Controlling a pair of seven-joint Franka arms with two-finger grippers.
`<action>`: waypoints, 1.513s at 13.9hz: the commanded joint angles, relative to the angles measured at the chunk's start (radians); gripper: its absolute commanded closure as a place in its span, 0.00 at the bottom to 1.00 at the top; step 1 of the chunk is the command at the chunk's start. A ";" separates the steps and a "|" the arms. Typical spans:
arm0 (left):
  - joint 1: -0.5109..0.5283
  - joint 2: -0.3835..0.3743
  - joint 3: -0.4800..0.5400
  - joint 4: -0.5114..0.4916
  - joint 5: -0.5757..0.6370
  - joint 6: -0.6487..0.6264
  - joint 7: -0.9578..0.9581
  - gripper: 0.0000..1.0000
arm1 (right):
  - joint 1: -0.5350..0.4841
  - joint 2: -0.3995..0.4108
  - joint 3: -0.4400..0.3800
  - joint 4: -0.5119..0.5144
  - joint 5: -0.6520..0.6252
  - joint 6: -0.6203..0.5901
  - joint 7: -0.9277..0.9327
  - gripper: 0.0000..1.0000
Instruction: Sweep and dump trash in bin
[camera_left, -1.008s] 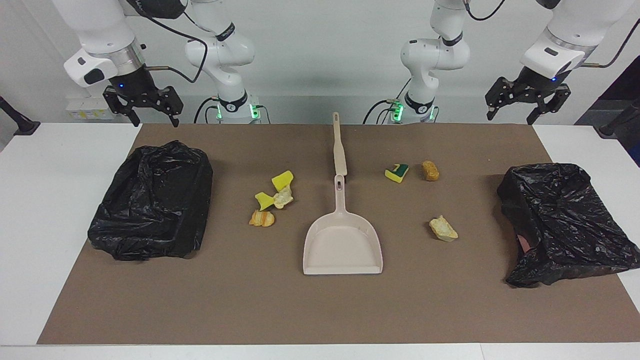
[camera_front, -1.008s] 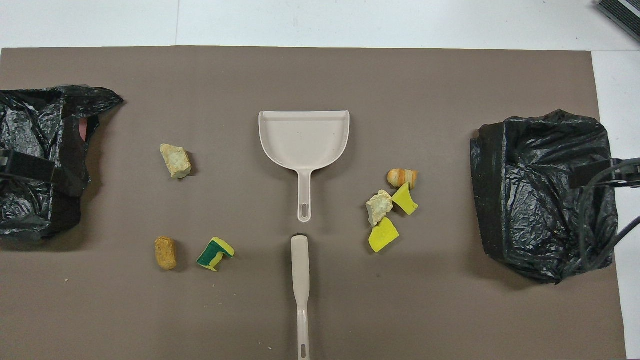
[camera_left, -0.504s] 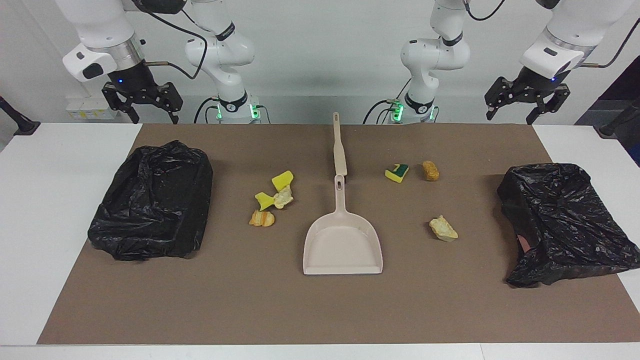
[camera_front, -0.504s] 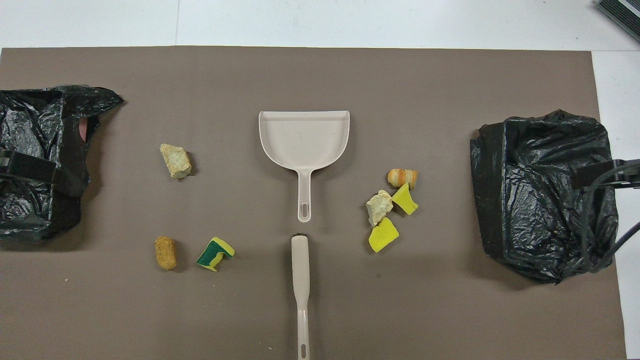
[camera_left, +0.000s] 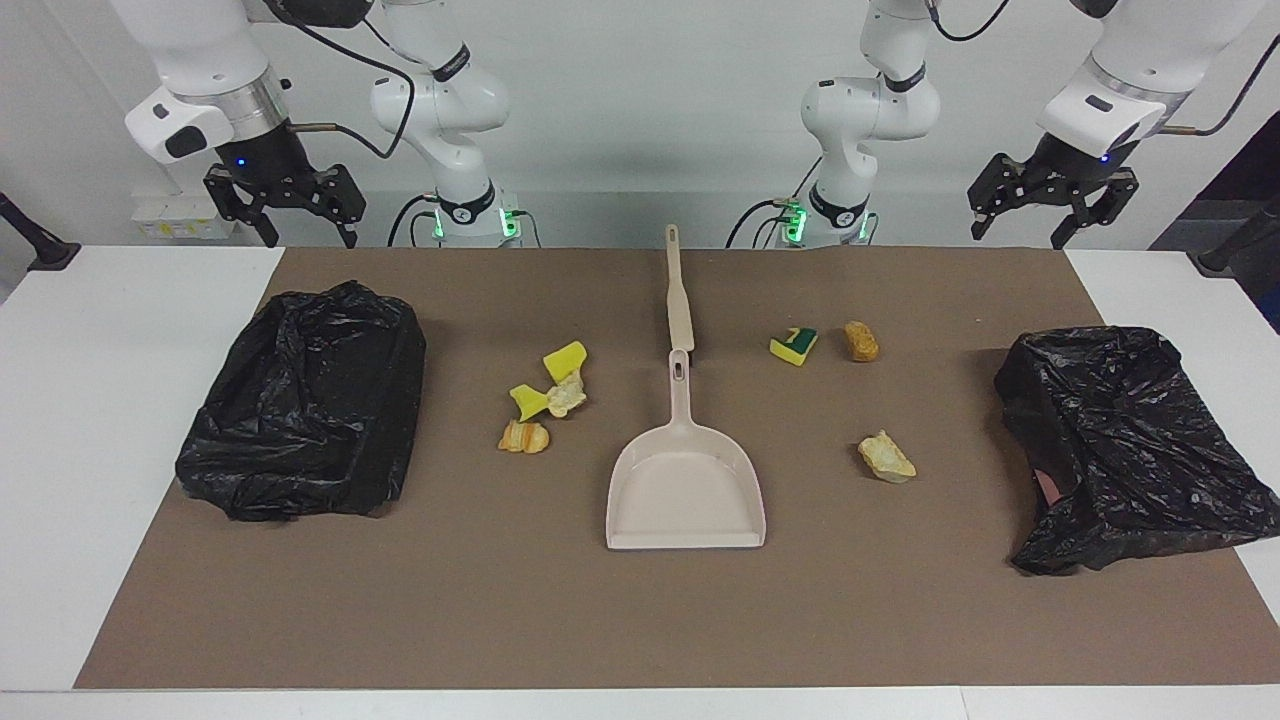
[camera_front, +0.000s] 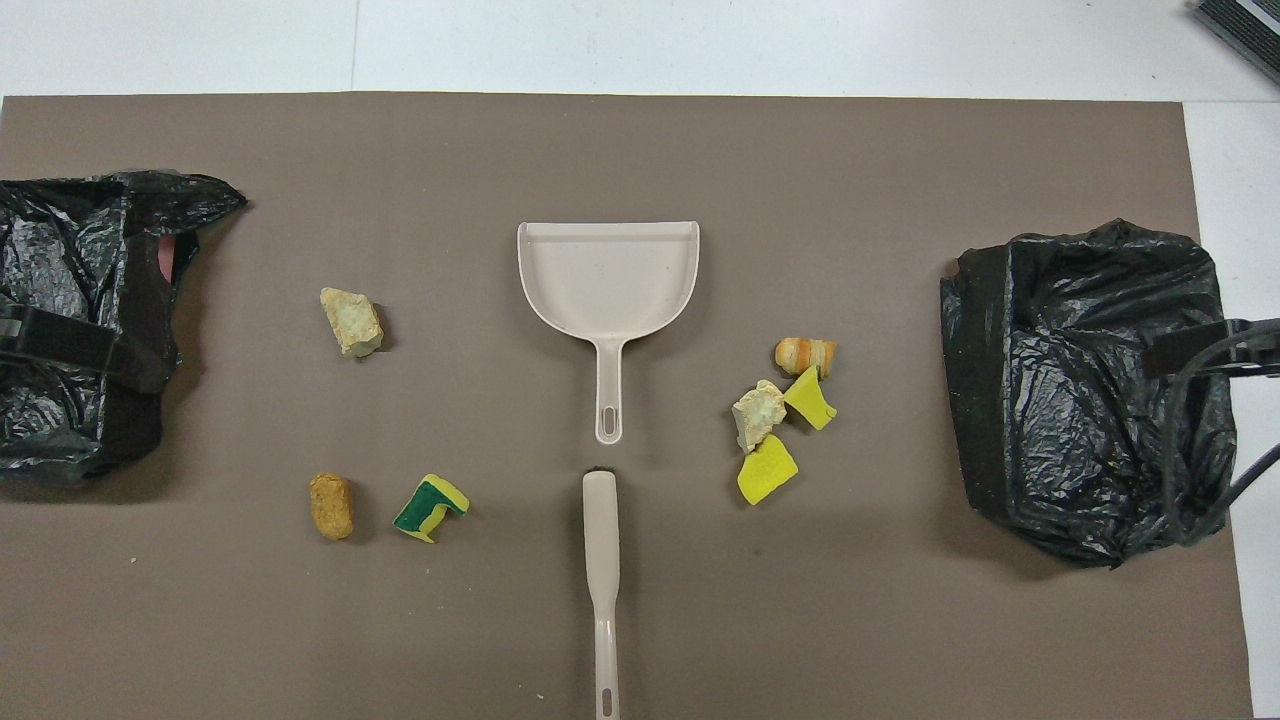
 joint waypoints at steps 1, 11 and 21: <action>-0.005 -0.040 -0.009 -0.053 0.007 0.004 -0.007 0.00 | 0.002 -0.019 -0.004 -0.018 0.012 -0.017 -0.010 0.00; -0.002 -0.206 -0.313 -0.441 -0.008 0.194 -0.264 0.00 | 0.002 -0.029 -0.002 -0.027 0.012 -0.018 -0.015 0.00; -0.007 -0.292 -0.749 -0.847 -0.221 0.519 -0.583 0.00 | 0.002 -0.031 -0.004 -0.033 0.012 -0.020 -0.017 0.00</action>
